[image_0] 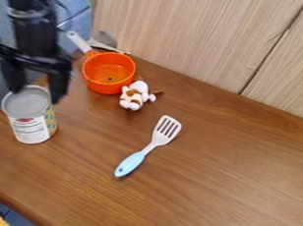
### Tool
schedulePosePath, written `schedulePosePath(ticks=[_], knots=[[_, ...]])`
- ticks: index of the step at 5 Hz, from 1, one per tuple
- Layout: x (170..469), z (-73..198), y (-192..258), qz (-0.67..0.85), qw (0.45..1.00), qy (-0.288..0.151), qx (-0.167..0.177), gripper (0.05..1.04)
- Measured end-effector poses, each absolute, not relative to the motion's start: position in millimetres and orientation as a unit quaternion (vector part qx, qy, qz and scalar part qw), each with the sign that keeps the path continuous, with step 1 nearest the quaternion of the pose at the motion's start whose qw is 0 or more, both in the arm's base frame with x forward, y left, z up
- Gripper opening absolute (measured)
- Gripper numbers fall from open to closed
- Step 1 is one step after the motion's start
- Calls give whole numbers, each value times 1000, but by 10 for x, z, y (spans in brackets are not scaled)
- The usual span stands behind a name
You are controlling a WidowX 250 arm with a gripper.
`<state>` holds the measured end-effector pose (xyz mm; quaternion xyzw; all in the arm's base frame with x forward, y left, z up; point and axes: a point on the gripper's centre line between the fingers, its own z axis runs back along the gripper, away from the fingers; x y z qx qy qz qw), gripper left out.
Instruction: Move the can near the blue spatula
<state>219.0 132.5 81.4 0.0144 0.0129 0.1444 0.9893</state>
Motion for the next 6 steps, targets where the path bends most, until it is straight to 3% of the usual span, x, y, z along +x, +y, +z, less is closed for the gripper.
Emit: schedulePosePath(ticks=[1,3,6], knots=[[2082,746,1746,257,966,4,-5,1000],[2098,574,2170,368,930,-16,6,1000],[2200,312,2250,428,900,16,83,1000]])
